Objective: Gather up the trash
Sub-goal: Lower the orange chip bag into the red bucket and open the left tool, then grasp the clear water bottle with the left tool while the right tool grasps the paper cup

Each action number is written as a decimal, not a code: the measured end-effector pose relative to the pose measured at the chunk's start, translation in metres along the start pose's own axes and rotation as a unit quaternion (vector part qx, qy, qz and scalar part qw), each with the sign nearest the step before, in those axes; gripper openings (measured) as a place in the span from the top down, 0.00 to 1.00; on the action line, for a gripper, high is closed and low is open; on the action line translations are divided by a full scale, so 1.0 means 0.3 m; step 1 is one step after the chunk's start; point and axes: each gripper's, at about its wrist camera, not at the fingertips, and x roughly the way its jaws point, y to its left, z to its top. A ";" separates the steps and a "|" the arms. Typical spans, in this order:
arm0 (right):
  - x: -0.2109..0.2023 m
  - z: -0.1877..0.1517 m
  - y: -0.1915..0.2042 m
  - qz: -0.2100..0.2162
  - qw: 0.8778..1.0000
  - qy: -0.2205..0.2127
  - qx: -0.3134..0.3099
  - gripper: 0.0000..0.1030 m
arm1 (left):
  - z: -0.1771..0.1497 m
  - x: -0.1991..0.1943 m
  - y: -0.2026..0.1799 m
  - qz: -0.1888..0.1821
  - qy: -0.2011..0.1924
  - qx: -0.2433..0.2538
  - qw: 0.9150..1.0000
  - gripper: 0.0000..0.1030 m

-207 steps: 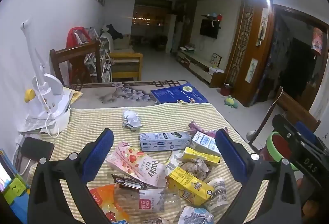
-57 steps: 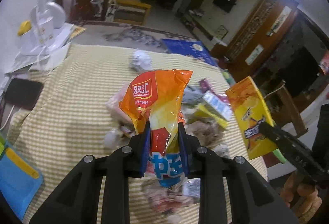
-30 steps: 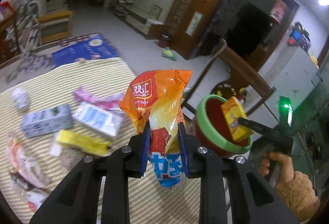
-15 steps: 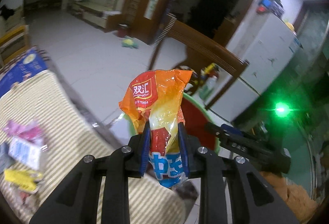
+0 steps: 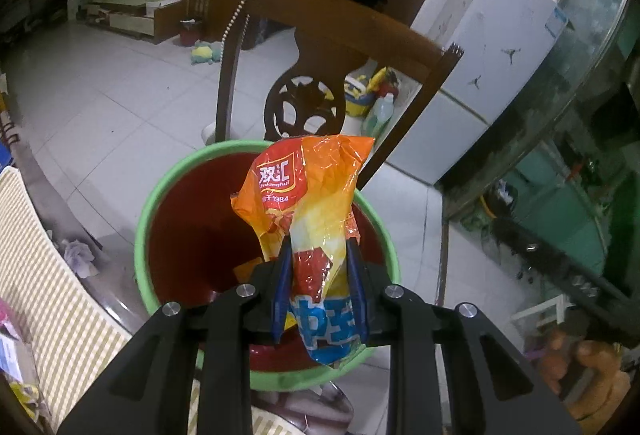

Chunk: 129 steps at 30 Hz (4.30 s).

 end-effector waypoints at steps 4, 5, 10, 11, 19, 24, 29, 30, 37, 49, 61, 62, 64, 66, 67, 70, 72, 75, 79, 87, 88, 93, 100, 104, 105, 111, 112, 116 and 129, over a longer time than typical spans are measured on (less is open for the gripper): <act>-0.018 -0.001 -0.037 -0.014 1.000 -0.006 0.004 0.27 | 0.016 0.048 -0.007 0.008 0.010 0.000 1.000 0.74; -0.030 0.000 -0.049 -0.016 1.000 -0.007 0.005 0.26 | 0.021 0.054 -0.010 0.009 0.009 0.000 1.000 0.73; -0.046 -0.001 -0.072 -0.017 1.000 -0.014 0.014 0.26 | 0.027 0.021 -0.026 0.016 -0.012 0.000 1.000 0.41; -0.048 -0.002 -0.070 -0.017 1.000 -0.015 0.015 0.25 | 0.029 0.015 -0.027 0.016 -0.015 0.000 1.000 0.41; -0.076 -0.019 0.040 -0.011 0.999 -0.029 -0.031 0.21 | -0.006 -0.123 0.008 0.019 -0.055 -0.019 0.998 0.32; -0.086 -0.047 0.157 0.008 0.997 -0.031 -0.065 0.19 | -0.059 -0.232 0.079 0.030 -0.080 -0.037 0.996 0.30; -0.085 -0.079 0.305 0.026 0.995 -0.029 -0.096 0.17 | -0.133 -0.358 0.183 0.053 -0.103 -0.051 0.992 0.30; -0.085 -0.084 0.337 0.029 0.994 -0.029 -0.101 0.16 | -0.151 -0.386 0.210 0.057 -0.108 -0.056 0.991 0.29; -0.101 -0.216 0.638 0.072 0.984 -0.017 -0.164 0.16 | -0.336 -0.634 0.414 0.108 -0.148 -0.098 0.978 0.24; -0.110 -0.584 1.050 0.147 0.954 0.059 -0.254 0.12 | -0.823 -0.995 0.810 0.230 -0.139 -0.224 0.937 0.23; 0.087 -0.922 1.238 0.154 0.930 0.198 -0.269 0.12 | -1.185 -1.057 1.026 0.214 -0.093 -0.349 0.908 0.23; 0.106 -0.939 1.244 0.149 0.929 0.204 -0.270 0.12 | -1.204 -1.052 1.039 0.208 -0.092 -0.357 0.906 0.23; 0.131 -0.965 1.248 0.138 0.928 0.211 -0.275 0.12 | -1.230 -1.024 1.072 0.191 -0.083 -0.379 0.902 0.23; 0.169 -0.987 1.253 0.127 0.926 0.228 -0.274 0.12 | -1.241 -0.984 1.101 0.169 -0.066 -0.403 0.897 0.23; 0.180 -0.995 1.252 0.124 0.925 0.235 -0.271 0.13 | -1.242 -0.969 1.106 0.161 -0.060 -0.410 0.896 0.23; 0.199 -1.013 1.256 0.118 0.922 0.247 -0.275 0.28 | -1.238 -0.916 1.116 0.133 -0.045 -0.430 0.892 0.23; 0.207 -1.026 1.263 0.116 0.918 0.252 -0.282 0.36 | -1.236 -0.872 1.116 0.108 -0.035 -0.447 0.887 0.23; 0.213 -1.042 1.275 0.118 0.915 0.258 -0.285 0.38 | -1.223 -0.799 1.112 0.066 -0.023 -0.472 0.879 0.22; 0.205 -1.038 1.286 0.123 0.914 0.253 -0.291 0.38 | -1.188 -0.760 1.120 0.060 -0.027 -0.481 0.874 0.19; 0.194 -1.039 1.302 0.134 0.906 0.251 -0.312 0.49 | -1.142 -0.734 1.150 0.064 -0.030 -0.496 0.865 0.21; 0.190 -1.040 1.307 0.135 0.905 0.248 -0.319 0.51 | -1.142 -0.740 1.148 0.067 -0.024 -0.492 0.868 0.27; 0.181 -1.043 1.335 0.142 0.900 0.239 -0.336 0.57 | -1.192 -0.808 1.182 0.065 -0.017 -0.505 0.861 0.30; 0.187 -1.046 1.348 0.155 0.896 0.245 -0.335 0.56 | -1.256 -0.884 1.209 0.061 -0.013 -0.519 0.853 0.26; 0.184 -1.041 1.356 0.157 0.898 0.238 -0.335 0.47 | -1.291 -0.896 1.246 0.055 -0.047 -0.566 0.821 0.18; 0.183 -1.039 1.360 0.157 0.899 0.236 -0.334 0.44 | -1.293 -0.889 1.248 0.053 -0.052 -0.573 0.816 0.16; 0.178 -1.035 1.350 0.154 0.899 0.233 -0.337 0.41 | -1.260 -0.803 1.260 0.064 -0.038 -0.589 0.805 0.15; 0.179 -1.034 1.349 0.153 0.899 0.233 -0.338 0.41 | -1.254 -0.801 1.253 0.071 -0.042 -0.588 0.805 0.20; 0.187 -1.040 1.343 0.154 0.896 0.243 -0.338 0.43 | -1.238 -0.809 1.243 0.060 -0.048 -0.579 0.812 0.36; 0.063 -0.968 1.369 0.207 0.899 0.195 -0.332 0.60 | -1.211 -0.918 1.129 0.091 -0.061 -0.500 0.859 0.47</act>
